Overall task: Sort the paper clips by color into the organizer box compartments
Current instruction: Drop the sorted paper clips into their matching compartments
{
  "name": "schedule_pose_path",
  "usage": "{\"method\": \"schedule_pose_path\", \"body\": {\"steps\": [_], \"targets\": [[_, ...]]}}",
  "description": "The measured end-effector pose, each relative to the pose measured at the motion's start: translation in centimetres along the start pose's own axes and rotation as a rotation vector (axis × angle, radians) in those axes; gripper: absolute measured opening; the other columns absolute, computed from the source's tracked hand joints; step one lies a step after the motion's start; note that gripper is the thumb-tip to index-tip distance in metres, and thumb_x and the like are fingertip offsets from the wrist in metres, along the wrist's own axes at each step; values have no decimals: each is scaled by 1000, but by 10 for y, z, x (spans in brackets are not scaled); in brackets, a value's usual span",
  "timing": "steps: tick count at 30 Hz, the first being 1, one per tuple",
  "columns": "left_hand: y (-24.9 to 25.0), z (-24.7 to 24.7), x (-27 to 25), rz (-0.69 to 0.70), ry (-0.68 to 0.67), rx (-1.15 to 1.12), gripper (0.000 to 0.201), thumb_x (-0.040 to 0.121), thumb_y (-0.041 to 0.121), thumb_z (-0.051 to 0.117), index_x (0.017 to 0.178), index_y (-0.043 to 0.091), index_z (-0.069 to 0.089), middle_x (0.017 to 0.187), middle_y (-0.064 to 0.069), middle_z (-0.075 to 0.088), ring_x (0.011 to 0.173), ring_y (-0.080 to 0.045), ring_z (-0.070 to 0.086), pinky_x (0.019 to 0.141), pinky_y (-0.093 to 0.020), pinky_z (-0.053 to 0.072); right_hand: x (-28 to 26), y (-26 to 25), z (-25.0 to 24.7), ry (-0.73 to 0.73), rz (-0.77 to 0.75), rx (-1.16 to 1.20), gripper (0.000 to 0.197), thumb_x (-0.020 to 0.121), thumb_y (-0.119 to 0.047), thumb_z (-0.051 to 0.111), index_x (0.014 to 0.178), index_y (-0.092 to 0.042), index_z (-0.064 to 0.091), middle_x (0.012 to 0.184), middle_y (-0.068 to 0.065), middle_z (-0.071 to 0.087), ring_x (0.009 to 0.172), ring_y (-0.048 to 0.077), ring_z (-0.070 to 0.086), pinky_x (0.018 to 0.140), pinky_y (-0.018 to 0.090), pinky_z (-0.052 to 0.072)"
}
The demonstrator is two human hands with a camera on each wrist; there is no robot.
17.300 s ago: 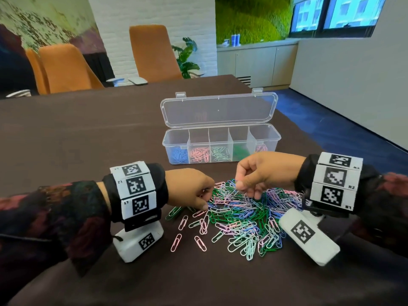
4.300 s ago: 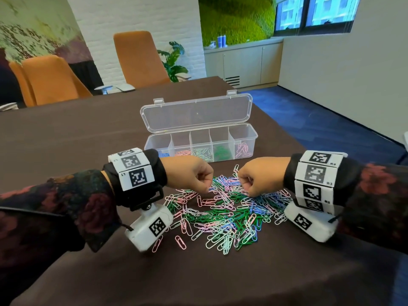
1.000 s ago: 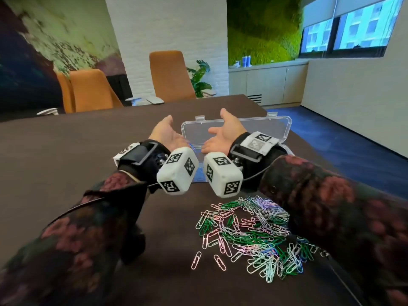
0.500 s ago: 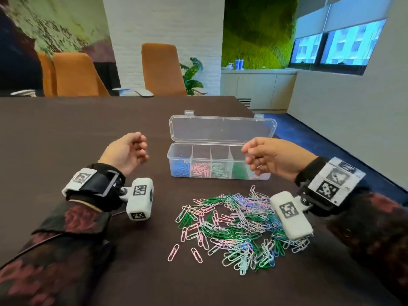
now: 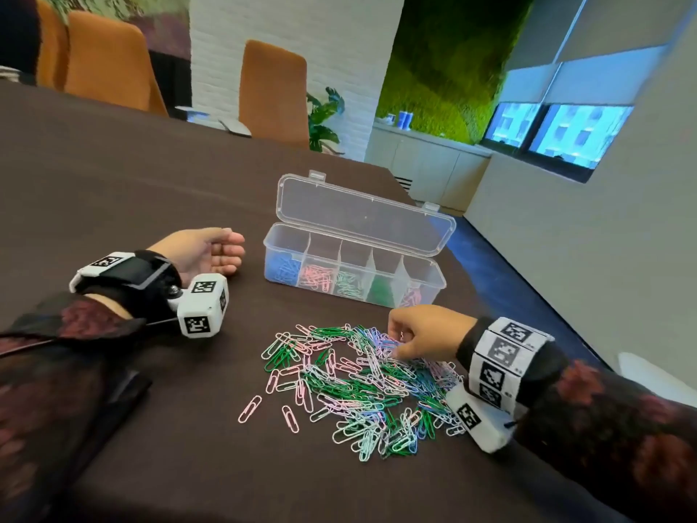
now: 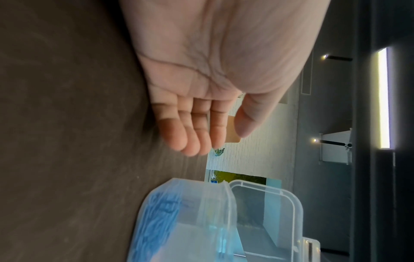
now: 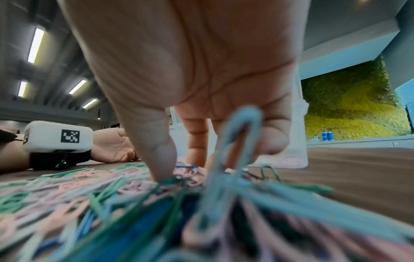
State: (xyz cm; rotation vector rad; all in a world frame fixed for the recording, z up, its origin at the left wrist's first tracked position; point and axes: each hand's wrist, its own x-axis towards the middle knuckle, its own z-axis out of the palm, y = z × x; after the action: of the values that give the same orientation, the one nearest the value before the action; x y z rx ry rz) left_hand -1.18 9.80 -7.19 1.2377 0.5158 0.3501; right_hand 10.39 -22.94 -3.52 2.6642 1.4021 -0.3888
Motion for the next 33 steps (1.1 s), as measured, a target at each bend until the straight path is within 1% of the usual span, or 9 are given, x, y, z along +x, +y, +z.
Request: {"method": "schedule_pose_path", "body": {"steps": [3,8,11,15,19,22,26,28,33], "targets": [[-1,1,-1,6,-18,-4,26,100,25,39,90,10,58,67,-2,60,49,-11,60,48,-18,52,6,-1,-2,8,-4,-21,26,87,-23,64,73,-26,43,70,-12,44,74,15,45,56,17,32],[0,2,-3,12,-32,-19,24,99,24,41,90,10,58,75,-4,57,47,-10,61,47,-17,52,2,6,-11,38,33,74,23,87,-23,65,68,-24,52,67,-7,59,54,2,49,52,17,38],[0,3,-4,11,-31,-26,24,99,24,41,90,10,58,77,-5,56,45,-10,60,45,-17,51,-5,14,-13,38,51,190,19,89,-22,62,71,-16,61,62,-6,60,45,-1,50,52,15,43],[-1,4,-4,11,-32,-24,24,100,24,41,90,10,57,78,-6,55,45,-10,60,45,-16,50,-12,18,-14,6,46,217,8,88,-15,63,88,-23,65,65,-10,60,50,-3,50,54,11,41],[-1,5,-4,4,-34,-21,24,99,24,41,90,10,58,78,-5,56,46,-10,60,45,-17,50,-7,11,-15,82,-2,212,27,84,-13,68,105,-28,59,72,-8,56,61,4,50,66,19,44],[-1,5,-3,4,-28,-14,24,99,24,41,89,11,58,78,-5,56,47,-10,60,45,-16,50,1,-6,-8,7,-54,132,21,83,-21,71,100,-26,59,75,-9,55,65,6,50,66,22,42],[-1,4,-2,7,-26,-4,24,99,25,41,90,11,58,78,-5,56,48,-10,60,46,-16,50,13,-14,-5,-12,-50,5,18,84,-14,67,84,-23,51,71,-12,48,67,10,49,57,17,36],[-1,5,-2,8,-28,11,24,100,25,41,90,11,58,78,-5,57,53,-12,59,46,-16,50,13,-11,-9,-29,-20,25,19,85,-11,65,80,-24,51,71,-13,49,63,5,48,55,15,37],[-1,7,-4,14,-28,39,25,100,25,40,90,10,57,80,-6,55,68,-17,52,45,-15,50,3,2,-10,17,69,215,23,88,-1,48,94,-21,56,70,-6,56,54,2,54,54,14,42]]}}
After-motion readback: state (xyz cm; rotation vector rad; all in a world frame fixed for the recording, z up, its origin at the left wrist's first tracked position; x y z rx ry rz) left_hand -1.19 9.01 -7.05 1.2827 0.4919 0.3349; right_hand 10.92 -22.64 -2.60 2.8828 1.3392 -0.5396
